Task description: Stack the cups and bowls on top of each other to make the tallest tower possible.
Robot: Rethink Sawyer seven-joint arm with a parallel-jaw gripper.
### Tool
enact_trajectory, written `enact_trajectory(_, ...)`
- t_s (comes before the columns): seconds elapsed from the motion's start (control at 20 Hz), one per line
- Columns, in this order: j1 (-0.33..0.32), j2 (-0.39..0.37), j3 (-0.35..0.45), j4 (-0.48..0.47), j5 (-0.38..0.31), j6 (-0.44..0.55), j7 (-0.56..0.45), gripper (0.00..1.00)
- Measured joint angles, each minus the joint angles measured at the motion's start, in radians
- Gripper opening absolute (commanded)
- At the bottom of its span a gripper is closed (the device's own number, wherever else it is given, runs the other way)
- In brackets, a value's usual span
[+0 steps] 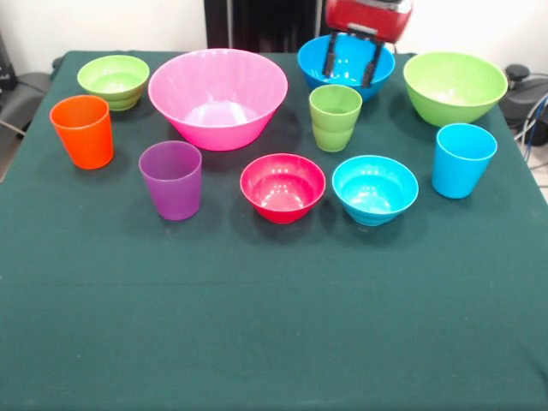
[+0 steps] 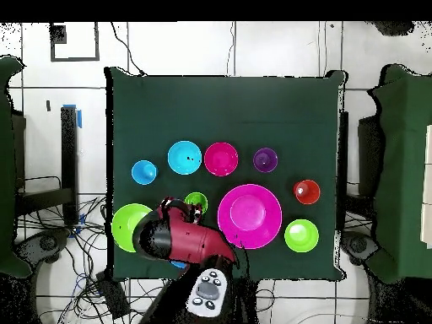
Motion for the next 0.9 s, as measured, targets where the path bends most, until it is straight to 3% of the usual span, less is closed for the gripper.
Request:
enact_trajectory(0.2, 0.011, 0.033, 0.004, -0.009, 0.0, 0.0, 0.0, 1.0)
enact_trajectory(0.4, -0.036, 0.065, 0.024, -0.019, -0.035, -0.001, 0.0, 1.0)
enact_trajectory(0.5, -0.082, 0.079, 0.048, -0.025, -0.071, -0.01, 0.0, 1.0)
enact_trajectory(0.55, -0.151, 0.103, 0.077, -0.037, -0.126, -0.035, 0.0, 1.0)
enact_trajectory(0.65, -0.177, 0.112, 0.085, -0.044, -0.146, -0.047, 0.0, 1.0)
enact_trajectory(0.8, -0.275, 0.145, 0.122, -0.086, -0.219, -0.12, 0.0, 1.0)
enact_trajectory(0.9, -0.295, 0.168, 0.126, -0.107, -0.236, -0.149, 0.0, 1.0)
